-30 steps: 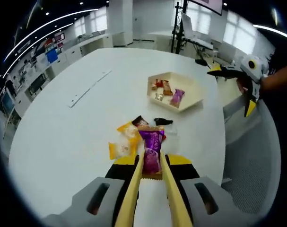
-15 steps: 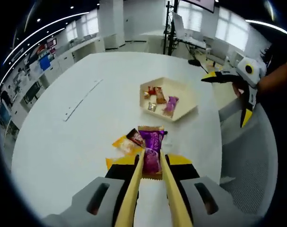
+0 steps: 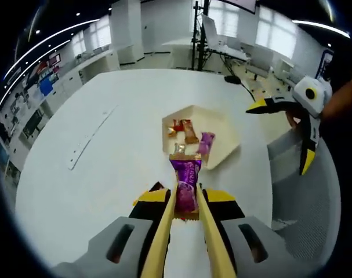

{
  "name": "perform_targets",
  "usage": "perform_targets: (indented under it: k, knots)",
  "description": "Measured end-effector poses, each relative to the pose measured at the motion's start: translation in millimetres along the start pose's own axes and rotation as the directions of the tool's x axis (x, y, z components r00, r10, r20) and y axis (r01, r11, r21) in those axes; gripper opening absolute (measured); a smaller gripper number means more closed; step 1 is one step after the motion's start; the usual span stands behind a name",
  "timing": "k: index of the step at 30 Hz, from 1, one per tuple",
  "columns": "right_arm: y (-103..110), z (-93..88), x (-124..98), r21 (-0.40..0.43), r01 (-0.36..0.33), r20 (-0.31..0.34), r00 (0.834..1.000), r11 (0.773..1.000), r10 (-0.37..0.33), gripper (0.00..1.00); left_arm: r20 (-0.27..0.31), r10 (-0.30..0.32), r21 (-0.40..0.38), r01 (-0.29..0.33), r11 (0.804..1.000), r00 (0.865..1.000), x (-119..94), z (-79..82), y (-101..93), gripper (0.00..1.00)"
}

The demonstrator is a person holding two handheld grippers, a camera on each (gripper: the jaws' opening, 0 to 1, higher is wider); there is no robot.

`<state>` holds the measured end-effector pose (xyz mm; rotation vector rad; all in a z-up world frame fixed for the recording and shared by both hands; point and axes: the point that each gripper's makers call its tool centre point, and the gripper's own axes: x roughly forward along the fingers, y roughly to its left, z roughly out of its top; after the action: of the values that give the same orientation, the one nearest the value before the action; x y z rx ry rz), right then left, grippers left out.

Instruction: Place the target food into the container with the food tongs after gripping and lifting it, then release it inside without dropping or visibly crushing the food.

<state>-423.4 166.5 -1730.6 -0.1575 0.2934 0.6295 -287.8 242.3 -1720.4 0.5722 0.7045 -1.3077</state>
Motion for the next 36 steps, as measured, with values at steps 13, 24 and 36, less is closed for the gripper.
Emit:
perform_targets:
  k: [13, 24, 36]
  knots:
    - [2.9, 0.7, 0.5, -0.002, -0.009, 0.004, 1.000, 1.000, 0.009, 1.00, 0.015, -0.042, 0.058, 0.041, 0.997, 0.999, 39.3, 52.6, -7.9, 0.18]
    - [2.7, 1.7, 0.2, 0.000, -0.005, 0.008, 1.000, 1.000, 0.005, 0.99, 0.038, -0.077, 0.102, 0.073, 0.992, 0.996, 77.7, 108.4, -22.9, 0.18]
    - [0.3, 2.3, -0.4, 0.012, 0.005, 0.013, 1.000, 1.000, -0.005, 0.99, 0.051, -0.092, 0.136, 0.084, 0.987, 0.994, 105.9, 136.9, -36.9, 0.19]
